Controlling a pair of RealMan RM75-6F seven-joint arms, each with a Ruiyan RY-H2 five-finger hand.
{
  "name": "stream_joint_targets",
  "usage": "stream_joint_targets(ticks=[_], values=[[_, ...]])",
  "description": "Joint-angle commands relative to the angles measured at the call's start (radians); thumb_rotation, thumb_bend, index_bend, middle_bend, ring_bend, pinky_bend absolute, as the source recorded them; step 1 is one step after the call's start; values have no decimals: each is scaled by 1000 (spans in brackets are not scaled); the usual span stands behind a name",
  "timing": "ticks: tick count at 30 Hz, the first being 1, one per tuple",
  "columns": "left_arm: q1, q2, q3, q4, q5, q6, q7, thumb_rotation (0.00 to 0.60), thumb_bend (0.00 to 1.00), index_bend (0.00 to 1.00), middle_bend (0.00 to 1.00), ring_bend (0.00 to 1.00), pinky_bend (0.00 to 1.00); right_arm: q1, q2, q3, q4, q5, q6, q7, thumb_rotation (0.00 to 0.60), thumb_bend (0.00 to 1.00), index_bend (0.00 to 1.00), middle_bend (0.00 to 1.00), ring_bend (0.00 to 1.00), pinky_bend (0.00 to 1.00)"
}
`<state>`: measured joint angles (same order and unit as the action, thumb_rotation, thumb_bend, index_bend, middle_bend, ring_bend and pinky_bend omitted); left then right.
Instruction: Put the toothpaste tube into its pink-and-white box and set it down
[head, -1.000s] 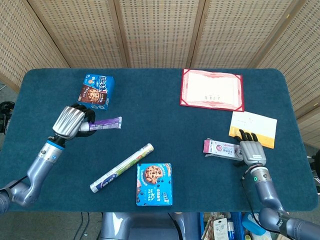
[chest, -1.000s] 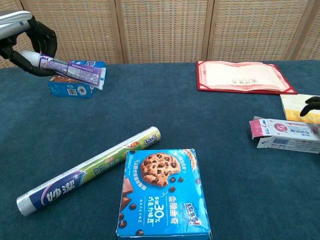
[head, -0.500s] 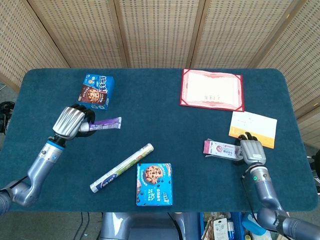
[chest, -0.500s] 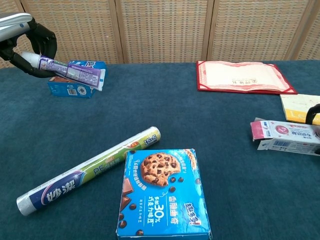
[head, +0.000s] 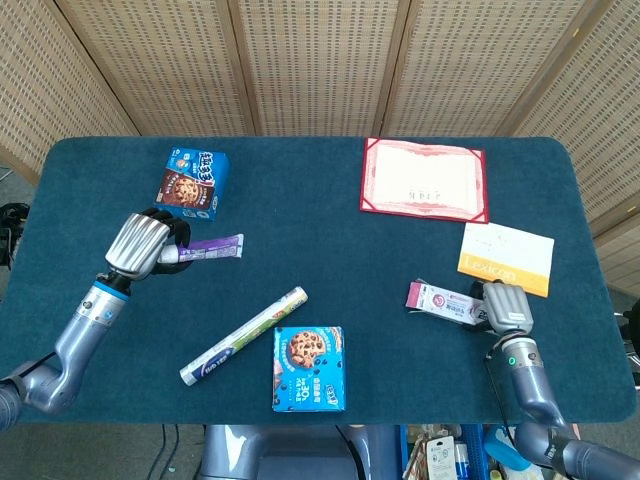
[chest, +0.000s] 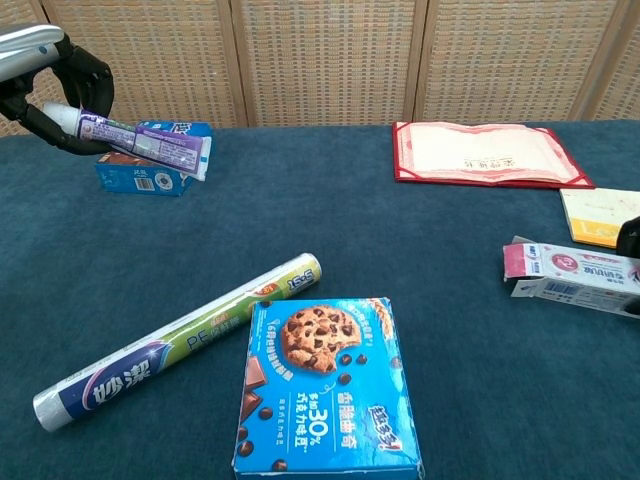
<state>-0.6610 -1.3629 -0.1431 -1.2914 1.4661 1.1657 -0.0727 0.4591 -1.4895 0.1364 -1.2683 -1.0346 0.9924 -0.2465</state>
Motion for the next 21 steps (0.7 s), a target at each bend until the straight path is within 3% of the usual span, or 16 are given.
stream_joint_targets(ticks=[1,7,21], values=[[0,2,-1,-4,1,1,-2,600,248,907,623,466,428,-4,5,5,-14,-19,13,24,600,87,564,485,367,453],[-4,13,-9,-29,3,3,-6,600,247,907,623,466,428,-9,55,35,-132,-68,52,85,600,87,574,491,375,468],[-15,34,-22,-118,13,9,22,600,247,907,623,466,429,-21,167,54,-403,-173,146,80,600,86,583,496,377,468]])
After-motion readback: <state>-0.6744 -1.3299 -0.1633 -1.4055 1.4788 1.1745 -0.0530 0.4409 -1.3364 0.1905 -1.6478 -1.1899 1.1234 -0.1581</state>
